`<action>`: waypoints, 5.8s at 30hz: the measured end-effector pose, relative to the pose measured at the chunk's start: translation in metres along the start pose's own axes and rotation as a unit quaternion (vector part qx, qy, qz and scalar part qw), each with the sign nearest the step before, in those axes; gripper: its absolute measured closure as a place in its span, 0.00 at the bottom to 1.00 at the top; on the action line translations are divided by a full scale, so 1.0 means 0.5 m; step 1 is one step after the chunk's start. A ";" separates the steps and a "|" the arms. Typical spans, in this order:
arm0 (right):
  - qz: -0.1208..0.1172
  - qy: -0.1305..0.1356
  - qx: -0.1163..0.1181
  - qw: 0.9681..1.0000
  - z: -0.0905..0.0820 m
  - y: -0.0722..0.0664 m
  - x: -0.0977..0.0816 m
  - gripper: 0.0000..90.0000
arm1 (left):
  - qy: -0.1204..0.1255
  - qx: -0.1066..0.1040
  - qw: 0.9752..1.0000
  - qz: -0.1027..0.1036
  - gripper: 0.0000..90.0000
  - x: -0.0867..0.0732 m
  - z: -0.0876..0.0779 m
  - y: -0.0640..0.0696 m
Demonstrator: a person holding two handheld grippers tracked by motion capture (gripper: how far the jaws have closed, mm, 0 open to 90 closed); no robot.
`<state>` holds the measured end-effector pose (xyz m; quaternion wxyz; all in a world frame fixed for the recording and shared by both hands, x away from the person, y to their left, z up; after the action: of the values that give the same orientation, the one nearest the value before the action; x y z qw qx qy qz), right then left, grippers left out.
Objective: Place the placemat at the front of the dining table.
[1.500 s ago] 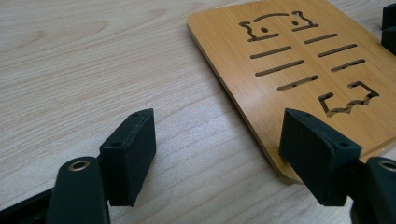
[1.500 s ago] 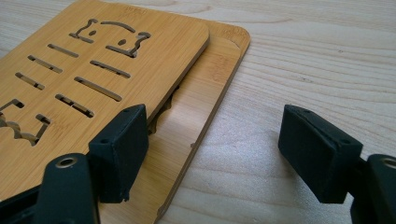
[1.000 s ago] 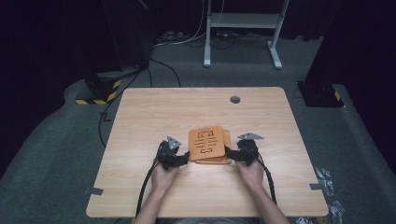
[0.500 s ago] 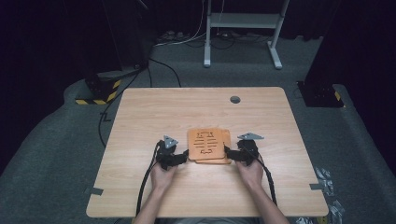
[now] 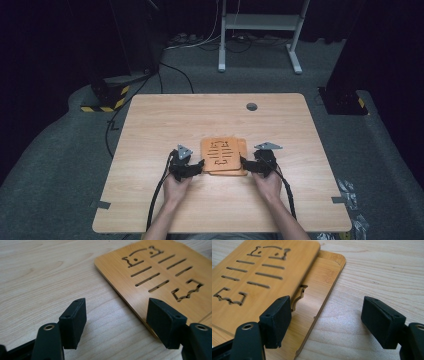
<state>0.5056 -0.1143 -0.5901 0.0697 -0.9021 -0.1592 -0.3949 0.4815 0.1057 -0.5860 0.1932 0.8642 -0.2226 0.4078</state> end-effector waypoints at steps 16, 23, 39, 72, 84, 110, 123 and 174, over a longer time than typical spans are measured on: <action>-0.015 0.005 0.004 1.000 -0.011 0.002 0.005 0.29 | -0.008 0.000 1.000 -0.003 0.35 0.000 0.005 -0.002; -0.017 0.025 0.018 0.999 -0.031 0.001 0.019 0.29 | -0.010 0.003 1.000 -0.002 0.35 0.000 0.006 -0.003; -0.036 0.055 0.077 0.995 -0.076 -0.052 0.054 0.25 | -0.014 0.012 1.000 0.001 0.35 -0.001 0.007 -0.005; -0.044 0.009 0.121 0.992 -0.034 -0.126 0.027 0.26 | -0.014 0.012 1.000 -0.003 0.35 -0.001 0.007 -0.005; -0.046 0.001 0.121 0.992 -0.028 -0.133 0.021 0.28 | -0.014 0.012 1.000 -0.003 0.35 -0.001 0.007 -0.005; -0.062 0.041 0.109 0.991 -0.067 -0.142 0.050 0.36 | -0.021 -0.009 1.000 -0.008 0.35 -0.001 0.012 -0.006; -0.042 0.059 0.134 0.988 -0.090 -0.151 0.077 0.42 | -0.029 -0.011 1.000 -0.003 0.35 0.003 0.018 -0.004; -0.033 0.017 0.135 0.990 -0.040 -0.209 0.076 0.72 | -0.028 0.030 0.999 0.021 0.36 -0.004 0.010 -0.005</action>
<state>0.4801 -0.0123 -0.5487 0.1802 -0.8722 -0.2392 -0.3868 0.4845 0.1057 -0.5909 0.1521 0.8757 -0.2337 0.3941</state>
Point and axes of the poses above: each handheld gripper's, and its own axes: z roughly forward along the jaws, x roughly out of its top, y roughly to its right, the point moved 10 cm from there along z, roughly forward along the jaws, and after that the axes turned 9 degrees about -x, right-handed, at the moved point
